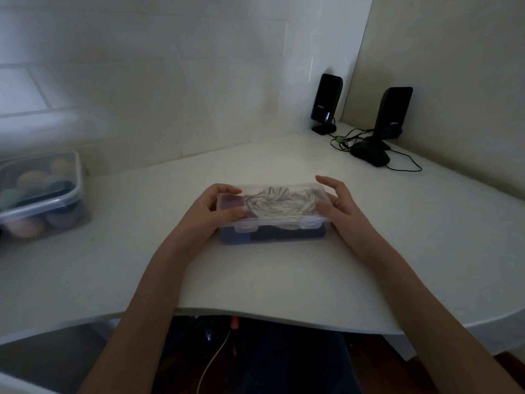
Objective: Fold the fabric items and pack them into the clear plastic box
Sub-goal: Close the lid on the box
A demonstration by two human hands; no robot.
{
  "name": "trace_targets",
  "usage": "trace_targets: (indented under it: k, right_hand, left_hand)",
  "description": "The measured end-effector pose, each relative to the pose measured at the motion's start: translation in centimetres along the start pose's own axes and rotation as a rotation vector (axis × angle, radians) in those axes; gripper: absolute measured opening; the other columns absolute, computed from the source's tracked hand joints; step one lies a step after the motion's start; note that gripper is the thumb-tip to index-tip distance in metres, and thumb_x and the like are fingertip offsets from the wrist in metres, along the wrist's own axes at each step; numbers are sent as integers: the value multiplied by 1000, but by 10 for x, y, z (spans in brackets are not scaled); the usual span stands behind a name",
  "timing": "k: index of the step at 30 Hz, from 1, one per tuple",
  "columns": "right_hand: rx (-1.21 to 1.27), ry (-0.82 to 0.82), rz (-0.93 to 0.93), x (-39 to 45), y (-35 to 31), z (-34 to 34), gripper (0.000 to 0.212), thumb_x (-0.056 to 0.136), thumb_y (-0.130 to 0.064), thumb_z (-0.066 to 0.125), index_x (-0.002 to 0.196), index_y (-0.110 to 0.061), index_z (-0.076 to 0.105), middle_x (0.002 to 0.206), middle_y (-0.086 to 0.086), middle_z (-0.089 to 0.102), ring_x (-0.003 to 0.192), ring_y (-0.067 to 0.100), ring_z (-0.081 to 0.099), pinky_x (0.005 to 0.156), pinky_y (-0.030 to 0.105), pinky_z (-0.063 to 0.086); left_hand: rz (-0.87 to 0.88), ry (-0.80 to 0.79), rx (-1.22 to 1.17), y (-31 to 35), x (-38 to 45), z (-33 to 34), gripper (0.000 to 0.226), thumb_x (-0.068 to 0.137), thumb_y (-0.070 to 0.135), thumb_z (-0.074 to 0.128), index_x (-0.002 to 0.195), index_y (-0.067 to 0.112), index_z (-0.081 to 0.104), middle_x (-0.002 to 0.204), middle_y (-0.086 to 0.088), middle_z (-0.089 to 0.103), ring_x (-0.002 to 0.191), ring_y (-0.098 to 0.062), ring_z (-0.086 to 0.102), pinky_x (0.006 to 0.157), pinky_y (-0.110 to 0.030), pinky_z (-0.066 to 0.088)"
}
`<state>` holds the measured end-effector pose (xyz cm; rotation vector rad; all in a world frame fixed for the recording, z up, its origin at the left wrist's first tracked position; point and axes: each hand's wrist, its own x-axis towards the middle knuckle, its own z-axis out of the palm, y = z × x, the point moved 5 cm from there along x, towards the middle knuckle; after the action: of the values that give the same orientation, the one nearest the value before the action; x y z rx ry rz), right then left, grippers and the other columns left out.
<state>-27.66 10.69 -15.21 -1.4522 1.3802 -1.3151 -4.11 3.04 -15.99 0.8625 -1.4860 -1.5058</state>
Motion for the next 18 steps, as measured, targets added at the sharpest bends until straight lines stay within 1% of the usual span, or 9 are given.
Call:
trace_targets:
  k: [5, 8, 10, 11, 12, 14, 15, 16, 18]
  right_hand:
    - [-66, -20, -28, -1, -3, 0, 40, 98, -22, 45, 137, -31, 36, 128, -2, 58, 110, 7, 62, 83, 12, 47]
    - [-112, 11, -39, -2, -5, 1, 35, 98, -21, 45, 132, -25, 44, 122, -4, 59, 102, -4, 61, 82, 10, 46]
    - [-151, 31, -45, -3, -8, 2, 30, 96, -20, 49, 126, -20, 51, 113, -8, 61, 91, -15, 59, 75, 4, 43]
    - [-160, 33, -41, -2, -8, 2, 29, 95, -21, 51, 124, -20, 53, 110, -12, 61, 88, -17, 58, 73, 2, 43]
    - [-163, 31, -31, -2, -7, 3, 30, 93, -22, 53, 123, -22, 53, 110, -14, 61, 88, -16, 58, 73, 3, 43]
    - [-175, 19, -13, -1, -6, 4, 32, 90, -27, 58, 122, -27, 53, 113, -15, 60, 96, -12, 58, 79, 7, 46]
    - [-185, 11, -9, -1, -6, 6, 34, 89, -29, 60, 121, -29, 52, 115, -16, 59, 100, -10, 58, 84, 9, 47]
    - [-188, 7, -6, -1, -5, 6, 34, 88, -30, 61, 121, -29, 52, 116, -17, 59, 101, -10, 57, 86, 10, 46]
    - [-174, 3, -9, -2, -6, 7, 33, 88, -26, 61, 120, -27, 53, 117, -15, 58, 98, -14, 56, 82, 5, 45]
  left_hand:
    - [2, 6, 48, 1, -2, -1, 42, 56, 19, 80, 94, 25, 63, 110, -10, 65, 92, -23, 65, 83, -38, 55]
    - [12, 17, 66, -1, -3, 0, 42, 52, 31, 78, 91, 29, 64, 110, -8, 65, 95, -23, 65, 85, -37, 54]
    - [29, 15, 110, 0, -4, 1, 45, 55, 36, 76, 96, 29, 61, 111, -4, 64, 98, -19, 63, 86, -34, 53]
    - [44, 12, 158, 0, -6, 3, 47, 57, 38, 75, 100, 29, 59, 112, 0, 63, 100, -14, 62, 88, -30, 52]
    - [62, 10, 214, 2, -7, 5, 50, 58, 39, 75, 103, 28, 56, 112, 4, 62, 101, -7, 61, 87, -23, 50]
    - [94, 15, 283, 4, -10, 8, 56, 59, 39, 77, 108, 27, 53, 112, 10, 59, 97, 10, 58, 80, -7, 44]
    - [99, 22, 292, 5, -10, 9, 57, 57, 37, 78, 107, 27, 52, 112, 11, 58, 94, 14, 57, 78, -4, 42]
    - [96, 27, 297, 5, -10, 8, 59, 55, 38, 80, 107, 29, 53, 112, 12, 58, 94, 14, 57, 78, -5, 41]
    - [90, 25, 313, 4, -10, 8, 63, 50, 45, 80, 105, 33, 53, 113, 14, 59, 100, 8, 57, 81, -10, 41]
